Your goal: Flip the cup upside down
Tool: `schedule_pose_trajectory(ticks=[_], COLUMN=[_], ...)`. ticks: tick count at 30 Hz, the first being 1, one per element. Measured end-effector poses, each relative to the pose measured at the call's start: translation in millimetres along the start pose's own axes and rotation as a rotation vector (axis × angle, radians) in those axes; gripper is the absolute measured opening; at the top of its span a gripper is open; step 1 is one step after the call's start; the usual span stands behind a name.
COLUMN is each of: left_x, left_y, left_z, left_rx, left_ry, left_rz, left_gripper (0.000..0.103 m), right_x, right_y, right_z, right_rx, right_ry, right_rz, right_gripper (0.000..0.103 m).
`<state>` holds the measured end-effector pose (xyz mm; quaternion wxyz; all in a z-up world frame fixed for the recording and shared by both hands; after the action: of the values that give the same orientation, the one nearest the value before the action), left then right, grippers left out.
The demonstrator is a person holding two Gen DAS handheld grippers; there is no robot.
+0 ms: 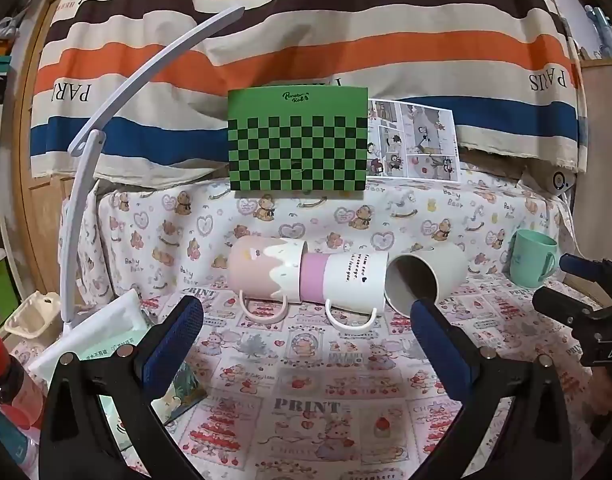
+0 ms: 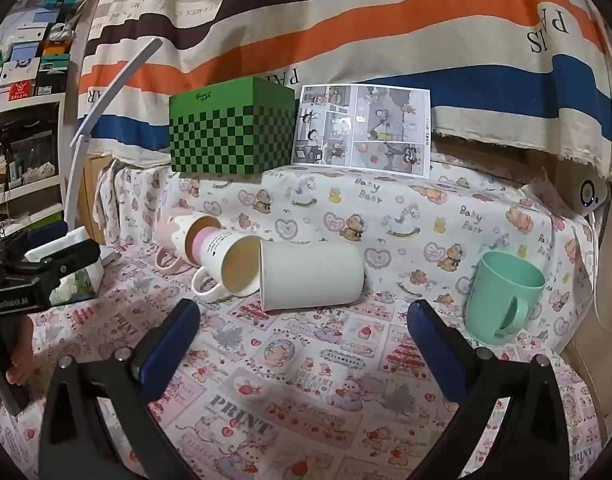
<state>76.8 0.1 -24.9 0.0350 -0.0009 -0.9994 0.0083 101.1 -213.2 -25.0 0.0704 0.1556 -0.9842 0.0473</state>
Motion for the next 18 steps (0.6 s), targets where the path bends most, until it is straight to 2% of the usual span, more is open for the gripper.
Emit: schedule_pose_trajectory(ticks=[5, 18], left_x=[-1.2, -0.1], left_y=[4.8, 3.3], left_z=[-0.2, -0.7], left_rx=[-0.001, -0.011], left_ry=[-0.002, -0.007], left_rz=[-0.028, -0.025], left_gripper=[0.103, 0.103], right_x=[-1.1, -0.4], right_y=[-1.2, -1.6], right_z=[0.1, 0.2], right_rx=[-0.034, -0.027], right_ry=[0.003, 0.005], right_rz=[-0.006, 0.002], right_gripper=[0.103, 0.103])
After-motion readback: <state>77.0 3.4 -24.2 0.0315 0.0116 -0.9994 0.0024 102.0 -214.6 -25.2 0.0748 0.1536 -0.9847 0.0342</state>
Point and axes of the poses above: each gripper's, at about its wrist camera, not at the fingertips, and x roughly against the way its jaws point, y to its left, z to its underside, the point moved 8 cm from there along -x, roughly the way its jaws point, and after that the axes turned 14 degrees about -y, right-handed, at the moved point
